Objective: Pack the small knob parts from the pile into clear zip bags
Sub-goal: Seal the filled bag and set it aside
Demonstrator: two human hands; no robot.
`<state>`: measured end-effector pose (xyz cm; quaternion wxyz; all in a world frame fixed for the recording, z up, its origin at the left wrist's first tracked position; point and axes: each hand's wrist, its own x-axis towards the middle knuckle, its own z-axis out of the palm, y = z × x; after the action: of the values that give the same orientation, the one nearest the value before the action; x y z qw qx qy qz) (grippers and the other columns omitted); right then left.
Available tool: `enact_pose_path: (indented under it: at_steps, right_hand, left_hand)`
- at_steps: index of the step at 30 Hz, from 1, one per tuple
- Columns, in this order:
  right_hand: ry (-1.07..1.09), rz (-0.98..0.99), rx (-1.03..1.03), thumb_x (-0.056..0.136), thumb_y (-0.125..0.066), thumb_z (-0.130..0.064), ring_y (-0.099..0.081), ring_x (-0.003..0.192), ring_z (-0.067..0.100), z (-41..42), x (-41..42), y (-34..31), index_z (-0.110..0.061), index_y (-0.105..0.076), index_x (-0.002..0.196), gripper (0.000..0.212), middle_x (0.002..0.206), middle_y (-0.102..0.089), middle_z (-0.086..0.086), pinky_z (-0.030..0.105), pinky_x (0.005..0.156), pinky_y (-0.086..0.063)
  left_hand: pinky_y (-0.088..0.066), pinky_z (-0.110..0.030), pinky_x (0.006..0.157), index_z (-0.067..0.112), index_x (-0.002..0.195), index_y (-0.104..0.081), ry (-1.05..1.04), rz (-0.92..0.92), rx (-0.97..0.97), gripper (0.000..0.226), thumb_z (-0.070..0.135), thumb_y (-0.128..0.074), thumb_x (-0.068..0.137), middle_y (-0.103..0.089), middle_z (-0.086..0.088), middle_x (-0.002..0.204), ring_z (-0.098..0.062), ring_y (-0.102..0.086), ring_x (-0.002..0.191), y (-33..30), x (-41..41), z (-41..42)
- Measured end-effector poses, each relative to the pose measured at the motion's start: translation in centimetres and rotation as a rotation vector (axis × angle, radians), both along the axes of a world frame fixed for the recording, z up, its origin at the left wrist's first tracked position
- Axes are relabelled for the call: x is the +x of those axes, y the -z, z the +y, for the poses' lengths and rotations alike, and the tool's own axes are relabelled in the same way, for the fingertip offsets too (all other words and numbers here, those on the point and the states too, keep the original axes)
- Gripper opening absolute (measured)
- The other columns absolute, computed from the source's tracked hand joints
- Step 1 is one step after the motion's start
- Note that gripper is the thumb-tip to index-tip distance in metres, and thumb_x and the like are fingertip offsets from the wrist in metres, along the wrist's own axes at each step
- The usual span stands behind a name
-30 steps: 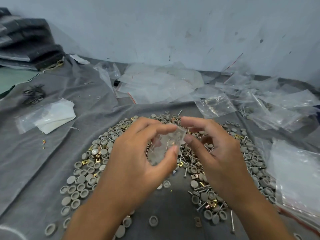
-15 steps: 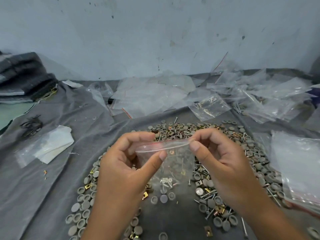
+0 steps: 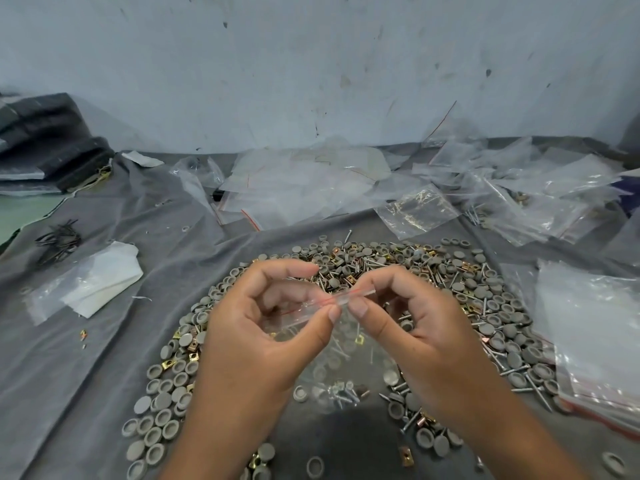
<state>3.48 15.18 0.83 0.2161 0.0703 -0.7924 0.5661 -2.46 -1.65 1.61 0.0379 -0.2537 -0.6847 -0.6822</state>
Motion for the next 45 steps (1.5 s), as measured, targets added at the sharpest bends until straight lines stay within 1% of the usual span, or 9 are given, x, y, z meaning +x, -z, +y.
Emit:
enact_pose_path:
  at_steps: [3,10,17,21,24,31,35,37,45]
  right_hand:
    - [0.020,-0.008,0.017,0.097,-0.061,-0.035,-0.060,0.073,0.007,0.0,0.0,0.0,-0.029,-0.068,0.095,0.009,0.079,-0.064,-0.017,0.011,0.064,-0.040]
    - [0.000,-0.016,0.013,0.096,-0.059,-0.043,-0.062,0.081,0.010,0.0,0.1,0.0,-0.032,-0.068,0.098,0.015,0.084,-0.066,-0.015,0.013,0.069,-0.042]
    - [0.006,-0.013,0.094,0.096,-0.056,-0.047,-0.064,0.087,0.012,-0.1,0.2,0.0,-0.032,-0.069,0.097,0.020,0.090,-0.067,-0.014,0.014,0.071,-0.044]
    - [-0.019,-0.014,-0.069,0.099,-0.057,-0.040,-0.059,0.071,0.000,0.1,0.2,0.2,-0.031,-0.065,0.096,0.012,0.080,-0.063,-0.021,0.009,0.061,-0.043]
    - [-0.030,-0.016,-0.121,0.097,-0.055,-0.043,-0.055,0.068,-0.002,0.5,0.1,0.1,-0.033,-0.064,0.098,0.013,0.078,-0.062,-0.019,0.011,0.061,-0.043]
    - [-0.032,-0.033,-0.146,0.091,-0.063,-0.046,-0.067,0.081,0.004,0.2,0.2,0.2,-0.035,-0.066,0.100,0.014,0.090,-0.070,-0.010,0.020,0.065,-0.054]
    - [-0.019,-0.010,-0.168,0.093,-0.070,-0.039,-0.068,0.074,0.002,0.2,0.1,0.1,-0.032,-0.069,0.096,0.008,0.087,-0.072,-0.010,0.021,0.060,-0.056]
    - [-0.012,-0.003,-0.228,0.091,-0.071,-0.042,-0.068,0.077,0.006,0.3,0.0,0.1,-0.032,-0.070,0.097,0.011,0.089,-0.072,-0.008,0.022,0.065,-0.056]
    - [0.014,0.024,-0.270,0.088,-0.067,-0.043,-0.064,0.074,-0.003,0.8,-0.2,0.2,-0.036,-0.072,0.095,0.011,0.084,-0.071,-0.015,0.010,0.065,-0.049]
  left_hand:
    - [-0.056,-0.025,0.072,0.033,0.105,-0.067,0.006,0.012,-0.012,0.039,0.036,-0.083,0.070,-0.076,-0.001,0.086,-0.016,-0.074,0.082,0.0,0.1,0.2]
    - [-0.050,-0.012,0.072,0.035,0.105,-0.065,-0.013,0.060,-0.043,0.037,0.036,-0.081,0.071,-0.076,0.003,0.085,-0.009,-0.072,0.079,-0.2,0.2,0.3]
    - [-0.054,-0.020,0.069,0.033,0.101,-0.061,0.031,0.037,-0.030,0.036,0.035,-0.082,0.072,-0.076,-0.001,0.085,-0.014,-0.073,0.079,-0.3,0.2,0.1]
    - [-0.056,-0.030,0.071,0.035,0.104,-0.063,0.025,0.004,-0.005,0.042,0.040,-0.085,0.068,-0.076,-0.004,0.089,-0.017,-0.073,0.083,0.0,-0.2,-0.1]
    - [-0.050,-0.037,0.077,0.034,0.103,-0.064,0.026,0.005,0.020,0.042,0.038,-0.085,0.067,-0.076,-0.005,0.087,-0.015,-0.071,0.079,0.1,-0.4,-0.2]
    - [-0.054,-0.029,0.072,0.032,0.092,-0.060,0.029,-0.008,0.039,0.034,0.036,-0.084,0.068,-0.076,-0.005,0.086,-0.015,-0.070,0.077,0.0,-0.5,-0.2]
    - [-0.056,-0.024,0.070,0.033,0.093,-0.062,0.013,-0.040,0.071,0.038,0.036,-0.086,0.064,-0.078,-0.006,0.086,-0.019,-0.074,0.080,0.0,-0.5,-0.2]
    - [-0.056,-0.022,0.067,0.033,0.096,-0.063,0.016,-0.064,0.088,0.039,0.035,-0.085,0.063,-0.078,-0.006,0.089,-0.018,-0.074,0.080,0.1,-0.6,-0.2]
    - [-0.056,-0.022,0.068,0.033,0.093,-0.066,0.013,-0.078,0.152,0.034,0.035,-0.084,0.063,-0.076,-0.007,0.085,-0.014,-0.070,0.077,0.0,-0.6,0.0]
